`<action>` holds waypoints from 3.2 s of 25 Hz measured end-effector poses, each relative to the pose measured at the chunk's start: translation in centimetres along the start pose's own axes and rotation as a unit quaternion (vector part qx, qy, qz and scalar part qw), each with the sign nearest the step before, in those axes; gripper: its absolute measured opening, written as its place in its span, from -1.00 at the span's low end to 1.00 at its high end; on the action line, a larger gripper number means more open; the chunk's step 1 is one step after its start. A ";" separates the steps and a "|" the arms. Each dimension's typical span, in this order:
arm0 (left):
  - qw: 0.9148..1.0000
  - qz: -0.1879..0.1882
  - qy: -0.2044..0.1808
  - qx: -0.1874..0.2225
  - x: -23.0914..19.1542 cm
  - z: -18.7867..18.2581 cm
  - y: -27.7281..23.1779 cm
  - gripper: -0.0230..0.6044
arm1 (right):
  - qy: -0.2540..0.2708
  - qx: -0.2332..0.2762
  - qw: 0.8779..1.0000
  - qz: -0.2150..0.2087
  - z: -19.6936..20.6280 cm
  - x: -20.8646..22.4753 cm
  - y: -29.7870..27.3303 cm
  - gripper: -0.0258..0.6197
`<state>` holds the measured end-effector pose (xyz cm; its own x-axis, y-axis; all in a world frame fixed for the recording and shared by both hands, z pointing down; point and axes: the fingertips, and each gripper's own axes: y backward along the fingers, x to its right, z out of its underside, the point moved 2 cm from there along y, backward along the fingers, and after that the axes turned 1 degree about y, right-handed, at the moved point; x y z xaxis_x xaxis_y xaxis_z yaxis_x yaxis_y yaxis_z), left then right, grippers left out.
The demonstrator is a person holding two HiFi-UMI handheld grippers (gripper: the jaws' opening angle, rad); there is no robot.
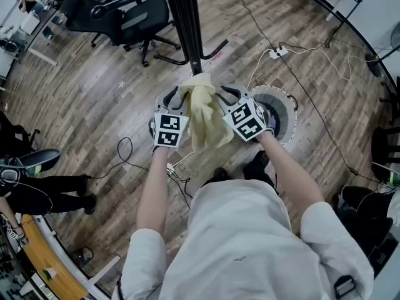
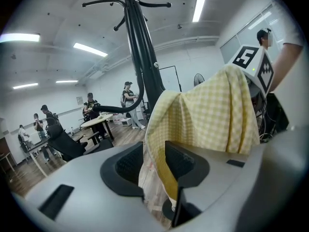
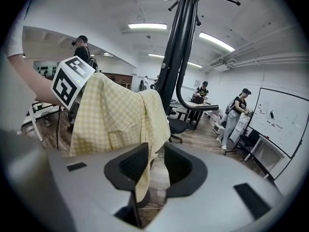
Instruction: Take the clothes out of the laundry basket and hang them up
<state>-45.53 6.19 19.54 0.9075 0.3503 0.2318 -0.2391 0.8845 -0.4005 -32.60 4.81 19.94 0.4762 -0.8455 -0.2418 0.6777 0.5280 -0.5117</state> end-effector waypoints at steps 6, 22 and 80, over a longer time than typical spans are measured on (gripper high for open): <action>1.000 -0.008 0.020 0.006 0.3 0.3 1.5 -0.45 | -0.022 0.011 1.000 0.017 0.0 0.8 2.2 -0.58; 0.992 -0.029 0.116 0.046 5.8 0.1 9.5 -0.45 | -0.052 0.023 0.998 0.000 3.7 0.7 9.7 -0.60; 0.977 0.188 0.097 -0.021 42.2 -6.7 -2.0 -0.49 | -0.181 -0.048 0.978 0.093 28.6 8.8 33.5 -0.65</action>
<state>-4.48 17.17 24.17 0.8075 0.5796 -0.1099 -0.5577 0.6893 -0.4624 10.26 17.34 24.24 0.7654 -0.6423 -0.0396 0.5128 0.6460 -0.5654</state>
